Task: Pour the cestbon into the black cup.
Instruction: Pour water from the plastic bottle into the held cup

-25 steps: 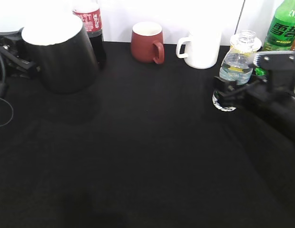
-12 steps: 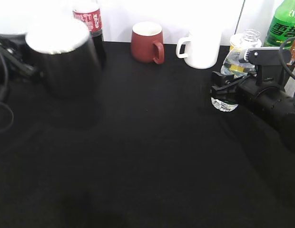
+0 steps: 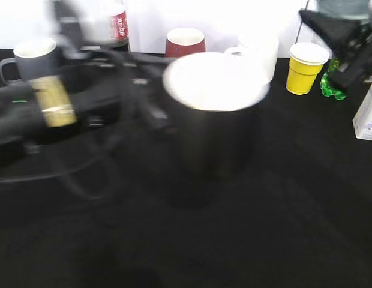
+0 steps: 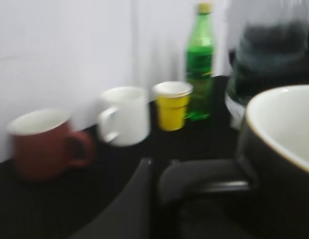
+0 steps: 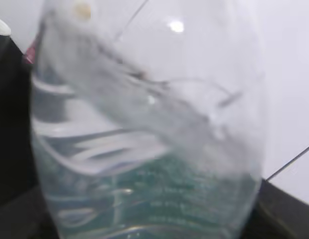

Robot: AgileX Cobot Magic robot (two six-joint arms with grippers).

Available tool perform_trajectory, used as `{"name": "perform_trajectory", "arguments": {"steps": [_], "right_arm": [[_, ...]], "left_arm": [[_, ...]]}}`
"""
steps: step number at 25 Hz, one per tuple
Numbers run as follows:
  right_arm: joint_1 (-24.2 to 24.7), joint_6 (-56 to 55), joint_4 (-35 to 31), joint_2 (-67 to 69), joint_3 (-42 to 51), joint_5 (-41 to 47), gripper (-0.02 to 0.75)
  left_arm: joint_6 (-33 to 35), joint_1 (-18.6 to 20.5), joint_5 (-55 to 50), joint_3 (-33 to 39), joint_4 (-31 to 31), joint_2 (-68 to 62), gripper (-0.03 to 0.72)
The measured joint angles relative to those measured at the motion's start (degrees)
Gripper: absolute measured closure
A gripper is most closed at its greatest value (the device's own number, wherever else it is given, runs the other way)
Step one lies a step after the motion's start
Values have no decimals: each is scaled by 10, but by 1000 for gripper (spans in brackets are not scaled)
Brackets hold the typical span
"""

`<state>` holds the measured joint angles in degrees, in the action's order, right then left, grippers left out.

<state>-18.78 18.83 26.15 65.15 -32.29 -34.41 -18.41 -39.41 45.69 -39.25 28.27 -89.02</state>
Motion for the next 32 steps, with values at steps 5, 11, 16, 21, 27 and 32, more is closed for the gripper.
{"name": "perform_trajectory", "arguments": {"steps": [5, 11, 16, 21, 27, 32], "right_arm": [[0, 187, 2, 0, 0, 7, 251], [0, 343, 7, 0, 0, 8, 251], [0, 430, 13, 0, 0, 7, 251], [0, 493, 15, 0, 0, 4, 251], [0, 547, 15, -1, 0, -14, 251], [0, 566, 15, -2, 0, -20, 251]], "left_arm": [[0, -44, -11, -23, -39, -19, 650], [0, -44, -11, -23, -34, -19, 651], [-1, -45, -11, -23, -1, -19, 651], [-2, -46, -14, -23, 16, -19, 651], [-15, -46, -18, -23, 23, -19, 651], [-46, -46, -26, -23, 27, -19, 651]]}}
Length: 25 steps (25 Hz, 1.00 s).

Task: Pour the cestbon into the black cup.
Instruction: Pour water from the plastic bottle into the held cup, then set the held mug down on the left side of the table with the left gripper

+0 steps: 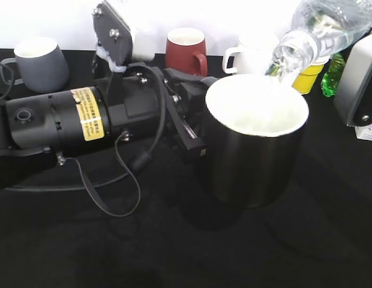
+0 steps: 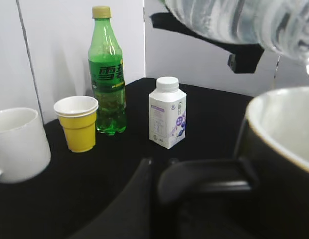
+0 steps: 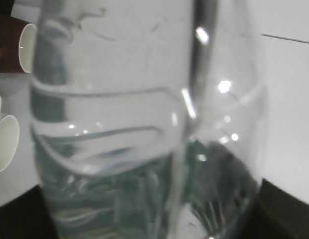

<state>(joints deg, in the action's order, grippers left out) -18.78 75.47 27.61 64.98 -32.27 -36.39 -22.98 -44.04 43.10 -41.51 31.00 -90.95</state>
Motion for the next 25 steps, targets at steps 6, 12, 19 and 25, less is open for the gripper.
{"name": "perform_trajectory", "arguments": {"steps": [6, 12, 19, 25], "right_arm": [[0, -51, 0, -1, 0, -7, 251], [0, -521, 0, 31, 0, -28, 251], [0, -791, -11, 35, 0, -29, 251], [0, -816, -15, 36, 0, -29, 251]], "left_arm": [[-16, 0, -19, 0, 4, 0, 651], [18, 19, 0, 0, -16, 0, 651], [38, 183, 7, 22, -18, 24, 651], [79, 323, 38, 48, -31, 1, 651]]}}
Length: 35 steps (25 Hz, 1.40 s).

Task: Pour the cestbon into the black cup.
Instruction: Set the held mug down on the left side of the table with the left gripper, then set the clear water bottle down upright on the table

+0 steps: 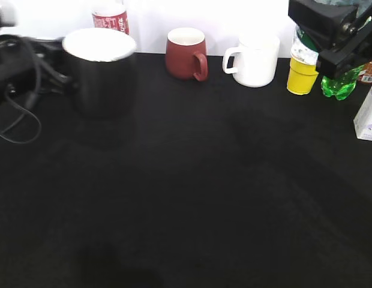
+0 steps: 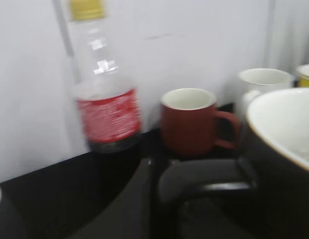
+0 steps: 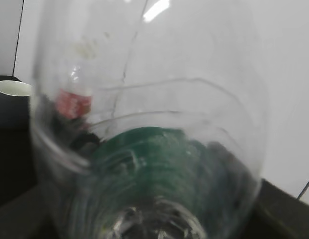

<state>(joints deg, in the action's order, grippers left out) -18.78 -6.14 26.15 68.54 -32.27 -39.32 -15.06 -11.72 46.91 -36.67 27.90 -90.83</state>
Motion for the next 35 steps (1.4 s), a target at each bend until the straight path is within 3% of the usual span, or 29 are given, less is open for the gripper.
{"name": "perform_trajectory", "arguments": {"steps": [2, 6, 9, 15, 18, 20, 25, 28, 32, 35], "right_arm": [[0, -1, 0, 0, 0, 0, 251], [0, -1, 0, 1, 0, 0, 251], [0, -1, 0, 2, 0, 0, 251], [0, -1, 0, 2, 0, 0, 251], [0, -1, 0, 2, 0, 0, 251], [0, -1, 0, 2, 0, 1, 251], [0, -1, 0, 2, 0, 1, 251], [0, -1, -5, 10, 0, 0, 251], [0, -1, -127, 122, -1, -8, 251], [0, 6, -172, 270, -1, -135, 251]], "left_arm": [[1, 23, 52, 0, -16, -43, 651], [82, 31, 160, 0, -119, -137, 651], [120, 35, 172, -5, -176, -207, 651], [120, 40, 192, -32, -193, -261, 641], [115, 40, 201, -31, -191, -259, 443], [115, 41, 206, -4, -192, -241, 395], [113, 41, 222, 111, -192, -160, 388], [93, 25, 222, 186, -153, -53, 388], [59, -41, 138, 199, -103, 110, 388], [58, -66, 33, 200, -90, 212, 388]]}}
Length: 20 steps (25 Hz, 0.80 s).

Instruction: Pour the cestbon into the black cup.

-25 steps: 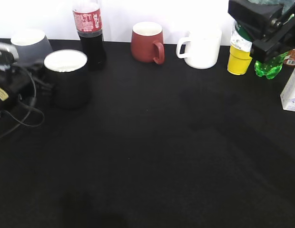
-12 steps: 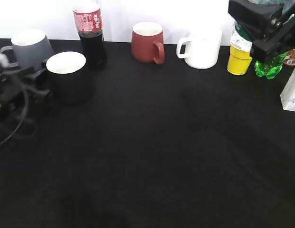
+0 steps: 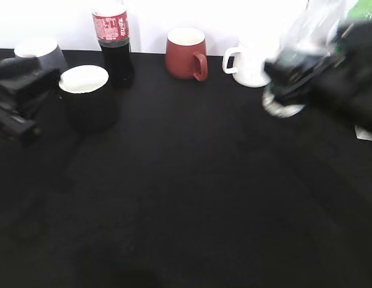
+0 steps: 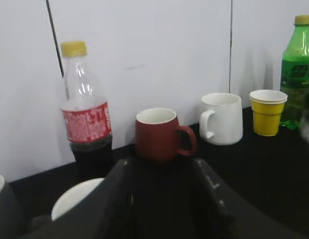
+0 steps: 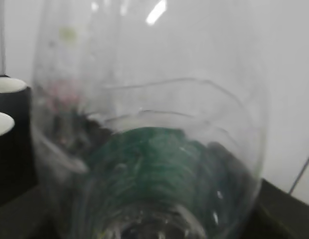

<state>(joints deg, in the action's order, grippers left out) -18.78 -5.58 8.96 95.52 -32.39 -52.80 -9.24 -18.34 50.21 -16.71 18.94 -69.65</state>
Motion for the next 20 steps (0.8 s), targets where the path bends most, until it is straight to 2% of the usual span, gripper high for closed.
{"name": "perform_trajectory", "arguments": {"steps": [1, 3, 7, 8, 10, 13, 15, 16, 17, 18, 19, 20], "right_arm": [[0, 18, -6, 53, 0, -64, 251], [0, 35, -35, 144, -1, -137, 251], [0, 61, -44, 178, -1, -159, 246], [0, 61, -45, 178, -1, -154, 204], [0, 56, -46, 160, -1, -83, 139], [0, 43, -46, 95, 14, -6, 132], [0, 34, -46, 60, 59, 5, 132], [0, 33, -46, 37, 87, 21, 132], [0, 26, -46, 0, 101, 71, 132], [0, 21, -46, -42, 101, 157, 132], [0, 19, -46, -92, 89, 254, 135], [0, 18, -46, -138, 59, 374, 140]], "left_arm": [[0, 0, -19, 0, 0, 28, 388], [-1, 0, -54, 0, 3, 69, 388], [-1, 0, -88, 0, 26, 99, 388], [-1, 0, -88, 0, 26, 99, 388], [-1, 0, -88, 0, 27, 99, 388], [-1, 0, -106, 0, 27, 99, 388], [-8, 0, -155, 0, 24, 99, 388], [-38, 0, -208, -4, 21, 99, 388], [-75, 0, -288, -21, 21, 99, 388], [-106, 0, -383, -52, 17, 99, 388], [-117, 0, -463, -90, -6, 99, 388], [-121, 0, -547, -137, -57, 99, 388]]}}
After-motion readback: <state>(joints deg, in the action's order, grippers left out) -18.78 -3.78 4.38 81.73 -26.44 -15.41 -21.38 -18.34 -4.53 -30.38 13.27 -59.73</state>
